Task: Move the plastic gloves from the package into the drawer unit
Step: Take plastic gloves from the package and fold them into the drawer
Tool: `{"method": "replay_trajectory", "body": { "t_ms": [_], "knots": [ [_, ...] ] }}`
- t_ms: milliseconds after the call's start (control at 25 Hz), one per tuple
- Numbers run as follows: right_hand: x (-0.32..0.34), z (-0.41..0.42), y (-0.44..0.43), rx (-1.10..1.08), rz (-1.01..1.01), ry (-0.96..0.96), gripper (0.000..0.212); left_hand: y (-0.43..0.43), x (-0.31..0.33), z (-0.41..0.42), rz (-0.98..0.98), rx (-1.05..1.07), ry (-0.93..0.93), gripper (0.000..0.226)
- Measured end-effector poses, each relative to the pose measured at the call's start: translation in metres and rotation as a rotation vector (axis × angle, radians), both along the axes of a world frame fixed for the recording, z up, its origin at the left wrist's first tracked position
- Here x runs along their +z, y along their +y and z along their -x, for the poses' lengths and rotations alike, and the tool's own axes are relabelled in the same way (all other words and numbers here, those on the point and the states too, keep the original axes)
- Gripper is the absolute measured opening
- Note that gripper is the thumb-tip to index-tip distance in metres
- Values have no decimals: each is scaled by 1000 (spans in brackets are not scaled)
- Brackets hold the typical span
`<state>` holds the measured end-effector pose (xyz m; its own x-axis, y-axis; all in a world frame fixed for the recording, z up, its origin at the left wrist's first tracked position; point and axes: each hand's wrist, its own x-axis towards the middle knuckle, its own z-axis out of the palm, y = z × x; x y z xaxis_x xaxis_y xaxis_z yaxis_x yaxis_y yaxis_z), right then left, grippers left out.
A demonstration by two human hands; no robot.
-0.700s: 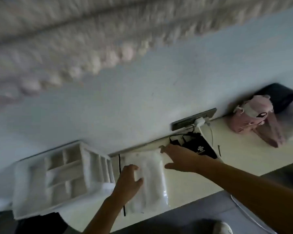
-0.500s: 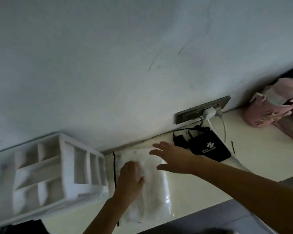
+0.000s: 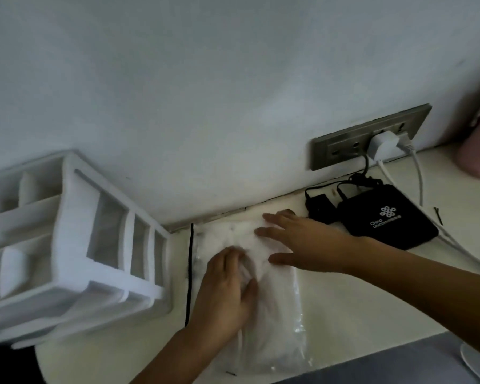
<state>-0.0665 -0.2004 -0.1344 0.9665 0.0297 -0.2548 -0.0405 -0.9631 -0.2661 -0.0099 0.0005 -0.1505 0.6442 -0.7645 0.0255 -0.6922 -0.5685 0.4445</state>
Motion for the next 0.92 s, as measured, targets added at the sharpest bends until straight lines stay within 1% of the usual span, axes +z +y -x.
{"method": "replay_trajectory", "body": {
  "t_ms": [120,240,360,440,560,600,680,720,800,880,920],
  "knots": [
    [-2,2,3,-30,-23,14,64,2,-1,0,-16,-27,-21,52],
    [1,4,8,-81,0,25,63,8,4,-2,-13,-6,-8,50],
    [6,12,22,-120,44,48,60,31,15,-1,22,43,-6,40],
    [11,22,30,-146,71,50,58,51,25,4,43,91,31,29],
    [15,40,40,-218,130,113,58,72,34,15,43,166,66,19],
    [17,47,45,-247,167,142,59,79,36,20,31,175,54,22],
    [24,58,58,-289,249,206,59,91,31,30,-39,183,23,38],
    [28,64,66,-294,296,244,58,96,29,34,-88,188,21,47],
    [38,73,84,-266,397,321,54,104,18,39,-165,185,17,55],
    [44,75,99,-223,497,350,48,112,4,43,-150,178,43,59],
    [48,71,106,-214,535,313,46,116,-1,44,-104,177,51,62]
  ]
}}
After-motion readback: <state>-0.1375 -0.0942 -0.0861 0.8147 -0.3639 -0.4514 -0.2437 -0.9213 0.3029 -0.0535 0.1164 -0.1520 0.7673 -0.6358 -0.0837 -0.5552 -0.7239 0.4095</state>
